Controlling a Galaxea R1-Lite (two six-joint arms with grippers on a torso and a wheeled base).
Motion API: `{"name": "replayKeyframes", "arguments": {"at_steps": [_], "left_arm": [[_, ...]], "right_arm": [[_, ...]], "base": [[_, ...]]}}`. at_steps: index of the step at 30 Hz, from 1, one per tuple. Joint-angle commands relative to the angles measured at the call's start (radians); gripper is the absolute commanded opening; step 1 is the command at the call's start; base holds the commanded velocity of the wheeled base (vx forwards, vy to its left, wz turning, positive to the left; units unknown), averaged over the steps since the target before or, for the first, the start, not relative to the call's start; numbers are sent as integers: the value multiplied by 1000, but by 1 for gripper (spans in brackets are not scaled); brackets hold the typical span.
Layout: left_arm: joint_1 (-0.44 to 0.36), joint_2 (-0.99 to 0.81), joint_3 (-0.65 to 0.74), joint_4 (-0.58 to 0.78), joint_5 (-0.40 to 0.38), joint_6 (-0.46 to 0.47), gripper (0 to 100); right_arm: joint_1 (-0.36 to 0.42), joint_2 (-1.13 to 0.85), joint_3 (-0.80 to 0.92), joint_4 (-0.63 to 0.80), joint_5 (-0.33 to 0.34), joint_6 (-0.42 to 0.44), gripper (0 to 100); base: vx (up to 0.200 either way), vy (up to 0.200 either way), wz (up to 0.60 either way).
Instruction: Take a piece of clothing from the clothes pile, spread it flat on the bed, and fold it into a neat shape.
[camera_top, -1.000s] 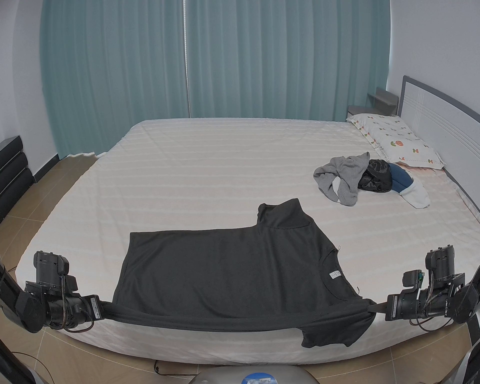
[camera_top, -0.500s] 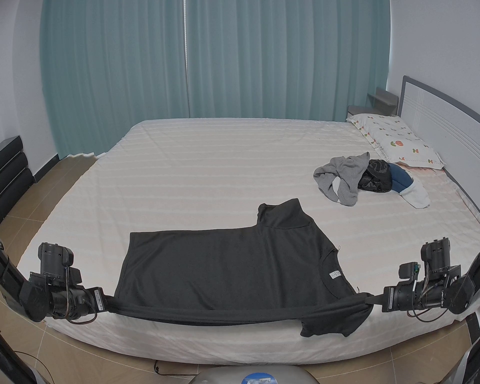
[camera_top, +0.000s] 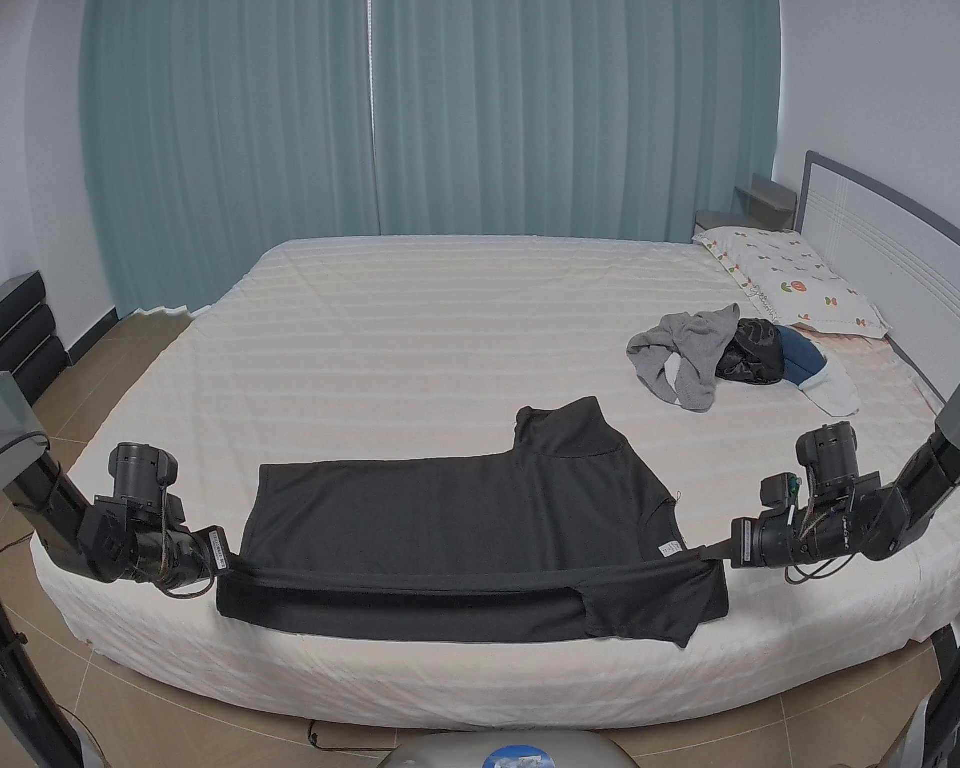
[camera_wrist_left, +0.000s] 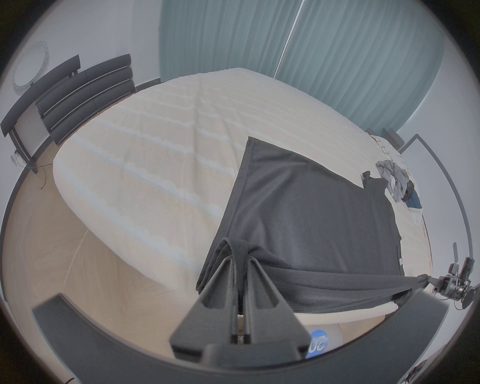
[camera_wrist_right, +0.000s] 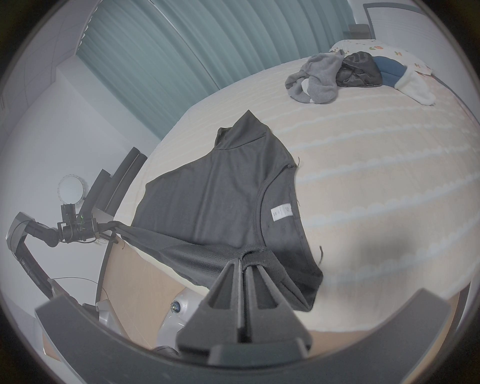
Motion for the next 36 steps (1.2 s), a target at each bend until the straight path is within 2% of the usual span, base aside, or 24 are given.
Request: {"name": "replayKeyframes", "arguments": {"at_steps": [1, 18, 19, 20, 23, 29, 36], "left_arm": [[-2, 99, -75, 6, 1, -12, 0], [-5, 216, -178, 9, 4, -52, 0], [-5, 219, -181, 8, 4, -52, 100], [-5, 224, -186, 8, 2, -52, 100], [-7, 230, -198, 8, 1, -53, 100], [7, 204, -195, 8, -1, -78, 100], [27, 125, -152, 5, -27, -119, 100]], "right_arm": [[14, 101, -92, 20, 0, 0, 0], [41, 234, -252, 37, -46, 0, 0], [42, 236, -253, 37, -46, 0, 0], [42, 240, -259, 35, -46, 0, 100], [41, 250, -273, 29, -44, 9, 100], [7, 162, -259, 28, -30, 155, 100], [4, 96, -186, 23, -23, 235, 100]], "base": [[0, 0, 0], [0, 0, 0], [0, 0, 0], [0, 0, 0], [0, 0, 0], [0, 0, 0], [0, 0, 0]]}}
